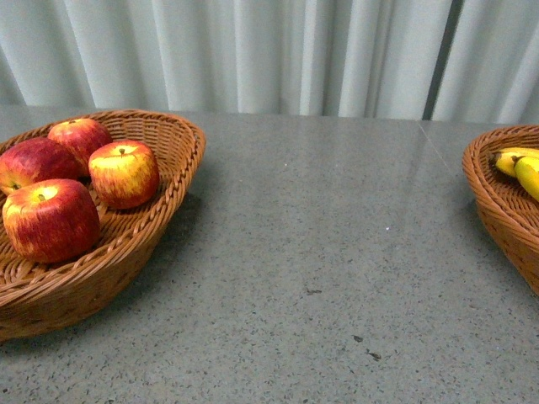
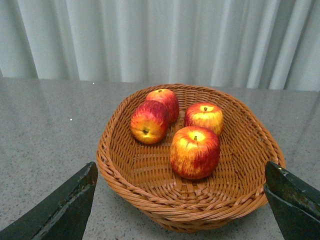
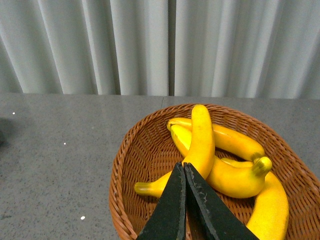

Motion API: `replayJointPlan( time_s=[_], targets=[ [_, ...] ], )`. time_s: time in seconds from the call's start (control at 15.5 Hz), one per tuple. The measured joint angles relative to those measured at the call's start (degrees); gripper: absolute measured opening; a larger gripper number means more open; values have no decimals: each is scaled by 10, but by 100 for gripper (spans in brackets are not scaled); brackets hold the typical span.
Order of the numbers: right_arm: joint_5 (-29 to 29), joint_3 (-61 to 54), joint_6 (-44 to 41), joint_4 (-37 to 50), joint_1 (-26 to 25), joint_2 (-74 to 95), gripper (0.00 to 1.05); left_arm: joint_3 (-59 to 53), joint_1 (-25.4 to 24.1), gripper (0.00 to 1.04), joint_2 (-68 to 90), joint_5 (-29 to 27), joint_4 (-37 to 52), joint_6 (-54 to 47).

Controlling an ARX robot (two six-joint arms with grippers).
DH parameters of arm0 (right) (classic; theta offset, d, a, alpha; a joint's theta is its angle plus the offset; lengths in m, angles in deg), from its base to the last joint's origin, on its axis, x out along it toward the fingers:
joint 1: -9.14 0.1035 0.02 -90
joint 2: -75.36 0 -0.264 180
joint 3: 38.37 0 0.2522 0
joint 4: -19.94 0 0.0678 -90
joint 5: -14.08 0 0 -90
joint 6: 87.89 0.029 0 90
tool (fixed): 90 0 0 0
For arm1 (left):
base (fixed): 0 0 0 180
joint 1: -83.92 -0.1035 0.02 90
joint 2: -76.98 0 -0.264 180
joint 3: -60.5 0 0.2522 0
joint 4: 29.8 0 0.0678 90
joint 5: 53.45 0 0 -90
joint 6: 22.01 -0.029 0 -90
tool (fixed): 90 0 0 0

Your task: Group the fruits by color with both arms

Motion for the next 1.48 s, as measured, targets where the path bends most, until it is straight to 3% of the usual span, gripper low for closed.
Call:
replayJointPlan(
  time_s=[0.65, 0.77, 1.23, 1.29, 1.42, 1.48],
  targets=[
    [0, -45, 0, -40, 0, -87, 2, 0, 0, 98, 0, 0, 0, 0],
    [-1, -59, 0, -134, 0, -175, 2, 0, 0, 98, 0, -1, 0, 0],
    [0, -59, 0, -127, 0, -192, 2, 0, 0, 98, 0, 0, 0, 0],
    [0, -59, 0, -127, 0, -192, 7, 0, 0, 98, 0, 0, 0, 0],
    [0, -59, 0, -127, 0, -192, 80, 0, 0, 98, 0, 0, 0, 0],
    [0, -59, 0, -127, 0, -192, 97, 0, 0, 98, 0, 0, 0, 0]
  ],
)
